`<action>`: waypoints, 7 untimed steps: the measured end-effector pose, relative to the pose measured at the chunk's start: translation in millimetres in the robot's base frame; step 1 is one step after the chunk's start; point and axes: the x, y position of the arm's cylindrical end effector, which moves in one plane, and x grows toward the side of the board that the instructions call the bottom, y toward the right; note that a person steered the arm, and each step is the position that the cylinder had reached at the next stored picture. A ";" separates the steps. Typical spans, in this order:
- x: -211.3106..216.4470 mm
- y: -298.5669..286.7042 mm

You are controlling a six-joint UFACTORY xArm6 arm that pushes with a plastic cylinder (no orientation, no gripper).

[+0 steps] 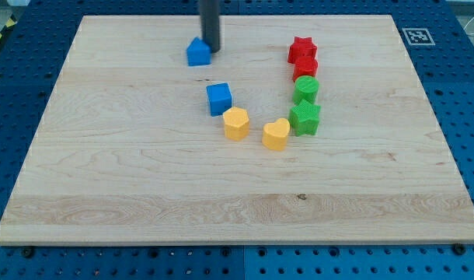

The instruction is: Push the blue cube closer to the blue triangle

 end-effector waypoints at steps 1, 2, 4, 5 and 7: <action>38.8 -59.1; 38.5 -55.3; 64.4 56.9; 95.8 80.1; 143.2 55.7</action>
